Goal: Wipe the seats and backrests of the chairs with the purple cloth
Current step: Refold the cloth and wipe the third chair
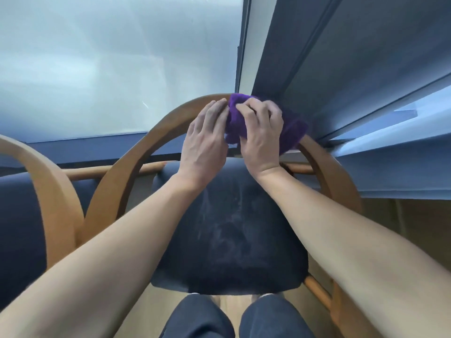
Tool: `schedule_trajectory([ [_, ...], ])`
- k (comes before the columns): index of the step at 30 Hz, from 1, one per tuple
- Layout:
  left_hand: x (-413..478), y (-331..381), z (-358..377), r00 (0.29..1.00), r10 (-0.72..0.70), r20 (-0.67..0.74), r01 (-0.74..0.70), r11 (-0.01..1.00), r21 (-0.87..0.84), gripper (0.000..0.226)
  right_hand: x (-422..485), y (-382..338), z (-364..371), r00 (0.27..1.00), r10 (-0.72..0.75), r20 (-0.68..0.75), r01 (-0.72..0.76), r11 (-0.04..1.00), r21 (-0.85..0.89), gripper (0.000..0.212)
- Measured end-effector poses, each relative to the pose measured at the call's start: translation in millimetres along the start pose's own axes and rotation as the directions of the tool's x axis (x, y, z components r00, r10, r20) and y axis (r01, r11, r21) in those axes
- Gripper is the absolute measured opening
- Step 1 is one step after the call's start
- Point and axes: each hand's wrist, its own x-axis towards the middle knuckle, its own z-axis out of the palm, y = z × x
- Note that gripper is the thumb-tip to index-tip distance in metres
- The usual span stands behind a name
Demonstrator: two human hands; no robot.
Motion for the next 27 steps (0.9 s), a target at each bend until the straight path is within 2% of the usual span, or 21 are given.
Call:
schedule_trajectory([
  [3,-4,-5,-2,0.999,-0.046,0.0,0.046,0.999,-0.015,0.061,6,-10,5,1.0,-0.016,0.025,0.017,0.999,-0.031,0.044],
  [7,-4,-11,-1,0.999,-0.036,0.008,0.036,0.999,-0.012,0.062,-8,17,-7,0.992,-0.037,0.122,0.056,0.986,-0.155,0.056],
  [9,-4,-12,0,1.0,-0.028,0.002,0.028,0.999,-0.021,0.062,-11,20,-6,0.994,0.035,0.102,-0.017,0.984,-0.175,0.058],
  [12,-3,-16,-3,1.0,-0.02,0.016,0.02,0.999,-0.036,0.061,-4,3,3,0.995,0.101,0.019,-0.098,0.988,-0.115,0.051],
  [16,3,-12,-8,0.999,-0.032,0.008,0.032,0.997,-0.069,0.055,3,-2,6,0.998,-0.039,0.039,0.042,0.995,-0.095,0.044],
  [18,6,-6,-8,0.999,-0.05,-0.01,0.049,0.996,-0.068,0.051,4,3,1,0.997,-0.038,0.061,0.045,0.991,-0.124,0.044],
  [20,8,4,-7,1.0,-0.022,0.002,0.022,0.998,-0.057,0.05,-2,8,-6,0.996,0.047,0.072,-0.033,0.981,-0.19,0.048],
  [22,9,18,-3,0.996,0.082,0.044,-0.08,0.996,-0.041,0.052,-17,19,-14,0.976,0.193,0.101,-0.163,0.955,-0.247,0.056],
  [25,11,43,11,0.971,0.204,0.124,-0.206,0.979,0.002,0.055,-44,50,-31,0.893,0.423,0.153,-0.358,0.875,-0.326,0.065],
  [27,11,59,23,0.958,0.24,0.157,-0.247,0.968,0.029,0.054,-64,69,-46,0.872,0.458,0.176,-0.347,0.829,-0.438,0.066],
])
